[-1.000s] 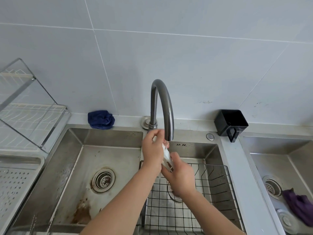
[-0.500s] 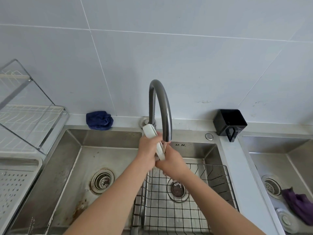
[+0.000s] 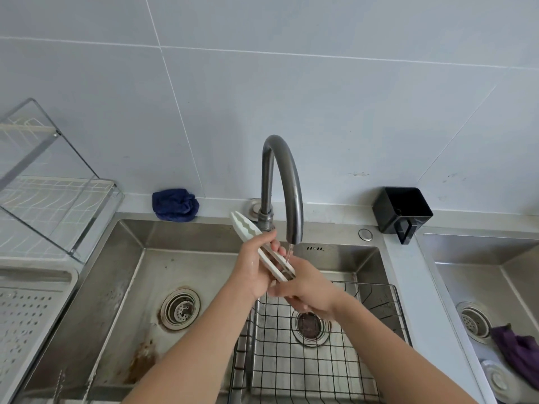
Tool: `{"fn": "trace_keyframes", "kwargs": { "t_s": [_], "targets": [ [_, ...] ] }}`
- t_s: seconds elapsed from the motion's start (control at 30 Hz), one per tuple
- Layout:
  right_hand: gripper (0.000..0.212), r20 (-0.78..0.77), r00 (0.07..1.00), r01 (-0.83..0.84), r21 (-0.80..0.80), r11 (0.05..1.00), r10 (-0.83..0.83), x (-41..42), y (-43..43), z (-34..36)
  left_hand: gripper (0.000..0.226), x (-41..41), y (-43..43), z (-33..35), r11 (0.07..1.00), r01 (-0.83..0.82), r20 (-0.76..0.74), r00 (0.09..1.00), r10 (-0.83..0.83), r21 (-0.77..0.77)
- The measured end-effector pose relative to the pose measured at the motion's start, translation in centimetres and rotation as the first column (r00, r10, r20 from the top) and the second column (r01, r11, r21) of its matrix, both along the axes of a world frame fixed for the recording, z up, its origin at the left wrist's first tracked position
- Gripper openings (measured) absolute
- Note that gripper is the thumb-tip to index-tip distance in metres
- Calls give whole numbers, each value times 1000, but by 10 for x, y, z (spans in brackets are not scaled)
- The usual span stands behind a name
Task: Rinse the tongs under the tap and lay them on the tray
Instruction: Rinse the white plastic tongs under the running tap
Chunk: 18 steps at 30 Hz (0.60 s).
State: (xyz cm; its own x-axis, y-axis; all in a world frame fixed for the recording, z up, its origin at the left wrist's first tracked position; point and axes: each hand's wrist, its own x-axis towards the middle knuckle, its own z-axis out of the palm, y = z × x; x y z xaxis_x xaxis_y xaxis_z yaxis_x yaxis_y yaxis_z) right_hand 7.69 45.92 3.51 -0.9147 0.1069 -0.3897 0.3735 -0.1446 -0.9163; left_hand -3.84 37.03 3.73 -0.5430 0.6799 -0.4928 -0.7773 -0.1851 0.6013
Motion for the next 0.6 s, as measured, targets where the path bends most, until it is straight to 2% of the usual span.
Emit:
{"fn": "trace_keyframes", "kwargs": {
  "t_s": [0.03, 0.07, 0.1, 0.13, 0.17, 0.23, 0.27, 0.3, 0.4, 0.53, 0.6],
  "targets": [
    [22, 8, 999, -32, -136, 990, 33, 6, 5, 1, 25, 3, -3, -3, 999, 23, 6, 1000, -23, 44],
    [22, 10, 998, -57, -201, 978, 60, 11, 10, 1, 24, 6, -6, -5, 996, 44, 2, 999, -44, 73],
    [23, 13, 998, -57, -200, 978, 60, 15, 11, 0, 20, 10, -9, -7, 995, 69, -21, 997, -68, 76],
    [24, 21, 999, -29, -104, 994, 31, 16, 7, -2, 13, 14, -11, -10, 995, 89, -42, 995, -87, 55],
    [25, 37, 999, 20, 78, 997, -23, 15, 1, -4, 10, 21, -13, -11, 995, 94, -39, 995, -93, 31],
    [38, 37, 989, 109, 470, 876, -143, 13, -16, -11, 32, 32, -14, -16, 996, 92, -18, 996, -92, -4],
    [43, 17, 986, 124, 571, 812, -163, 15, -24, -16, 36, 35, -14, -18, 997, 78, 2, 997, -78, -10],
    [43, 4, 986, 131, 606, 785, -168, 17, -29, -20, 35, 36, -14, -16, 998, 60, 31, 998, -60, 1],
    [35, 27, 977, 152, 606, 781, -211, 30, -30, -31, 16, 26, -18, -13, 1000, -23, 91, 996, 23, -1],
    [44, 76, 968, 150, 592, 792, -240, 51, -25, -40, 14, 20, -23, -14, 996, -85, 54, 995, 83, 41],
    [46, 79, 951, 206, 563, 800, -300, 63, -22, -43, 22, 25, -25, -19, 989, -137, 31, 990, 139, -49]
  ]
}}
